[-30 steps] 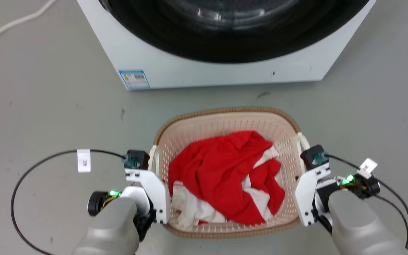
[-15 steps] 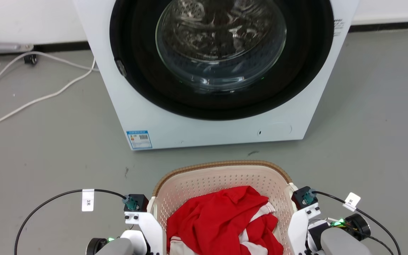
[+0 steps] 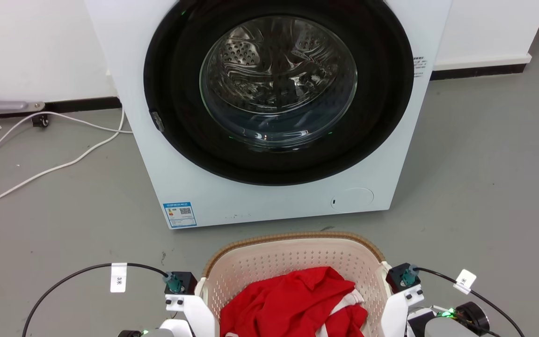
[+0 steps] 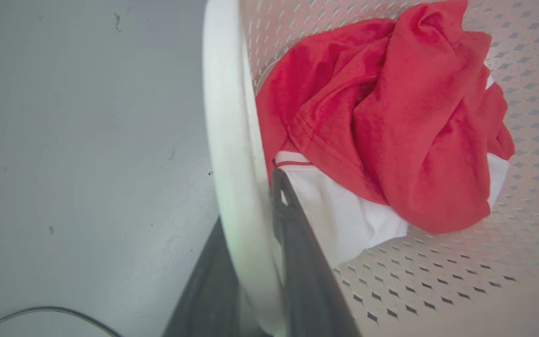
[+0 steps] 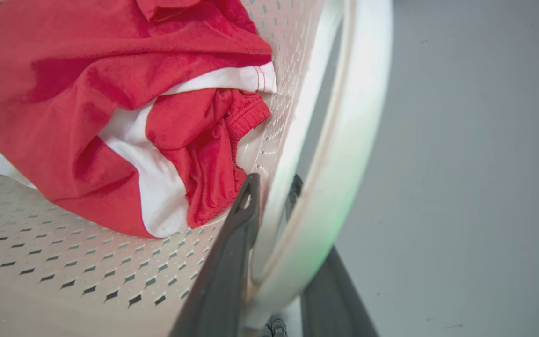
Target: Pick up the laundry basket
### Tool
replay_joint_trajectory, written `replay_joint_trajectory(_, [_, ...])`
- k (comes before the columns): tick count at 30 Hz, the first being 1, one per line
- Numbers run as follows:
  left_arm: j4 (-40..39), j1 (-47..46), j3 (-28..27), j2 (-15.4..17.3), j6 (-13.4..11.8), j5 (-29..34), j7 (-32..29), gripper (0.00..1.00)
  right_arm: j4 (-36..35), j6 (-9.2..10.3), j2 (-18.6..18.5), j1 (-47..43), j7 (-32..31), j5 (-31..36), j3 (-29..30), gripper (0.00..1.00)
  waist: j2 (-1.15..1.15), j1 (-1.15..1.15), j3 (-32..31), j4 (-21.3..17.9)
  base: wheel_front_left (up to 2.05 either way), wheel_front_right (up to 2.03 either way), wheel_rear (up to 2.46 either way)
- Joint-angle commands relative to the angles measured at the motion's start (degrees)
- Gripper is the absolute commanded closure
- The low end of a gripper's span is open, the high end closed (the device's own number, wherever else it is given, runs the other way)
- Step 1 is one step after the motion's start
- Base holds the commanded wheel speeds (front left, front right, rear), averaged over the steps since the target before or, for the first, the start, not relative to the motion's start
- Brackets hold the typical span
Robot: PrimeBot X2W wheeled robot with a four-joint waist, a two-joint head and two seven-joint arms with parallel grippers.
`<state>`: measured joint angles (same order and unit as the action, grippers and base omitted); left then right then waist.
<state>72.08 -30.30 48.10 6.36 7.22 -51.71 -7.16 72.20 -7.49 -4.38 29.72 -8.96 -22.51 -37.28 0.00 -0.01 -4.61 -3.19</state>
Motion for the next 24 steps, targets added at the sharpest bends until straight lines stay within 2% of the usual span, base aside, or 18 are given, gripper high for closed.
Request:
replay_joint_trajectory(1, [-0.1,0.6,0.4,-0.1,0.4,-0.2,-0.1,1.00,-0.4,0.00,-0.4,-0.9,0.0,-0.8,-0.8,1.00,0.00,0.01,-0.3,0.1,0.00,0.00,0.00])
replay_joint_trajectory(24, [0.5,1.5,2.7,-0.1,0.4,-2.4,0.6,1.00,-0.6,0.00,-2.3,-1.8,0.3,-10.4,-9.9,1.00,0.00,0.01,-1.5,0.8,0.00,0.00,0.00])
